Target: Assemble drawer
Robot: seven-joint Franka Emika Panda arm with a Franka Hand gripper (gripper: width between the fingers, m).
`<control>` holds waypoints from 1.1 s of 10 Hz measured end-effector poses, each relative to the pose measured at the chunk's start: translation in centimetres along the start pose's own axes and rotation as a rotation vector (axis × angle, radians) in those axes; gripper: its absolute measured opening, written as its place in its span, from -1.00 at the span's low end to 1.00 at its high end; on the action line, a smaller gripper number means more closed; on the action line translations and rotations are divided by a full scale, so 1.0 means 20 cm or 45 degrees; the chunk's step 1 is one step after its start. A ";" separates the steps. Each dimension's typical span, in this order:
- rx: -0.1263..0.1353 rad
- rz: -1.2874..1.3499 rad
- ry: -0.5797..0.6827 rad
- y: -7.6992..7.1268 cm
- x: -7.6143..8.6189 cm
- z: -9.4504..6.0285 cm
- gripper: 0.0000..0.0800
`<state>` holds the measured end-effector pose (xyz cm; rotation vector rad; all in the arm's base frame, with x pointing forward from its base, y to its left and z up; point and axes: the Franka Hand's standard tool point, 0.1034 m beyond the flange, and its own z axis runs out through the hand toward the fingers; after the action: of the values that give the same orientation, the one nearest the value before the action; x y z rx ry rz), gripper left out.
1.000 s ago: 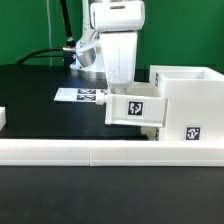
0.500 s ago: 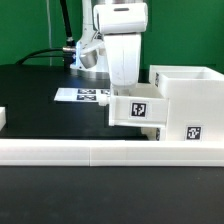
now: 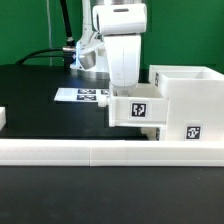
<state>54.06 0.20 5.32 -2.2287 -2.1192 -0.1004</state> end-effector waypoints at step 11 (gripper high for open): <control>0.013 -0.088 -0.011 0.02 -0.04 0.00 -0.89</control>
Offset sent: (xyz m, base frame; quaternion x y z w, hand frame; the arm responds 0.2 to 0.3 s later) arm 0.0000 0.0000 0.0000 0.0000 0.0000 0.0000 1.0000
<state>54.43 -0.57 5.35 -2.1549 -2.1964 -0.0829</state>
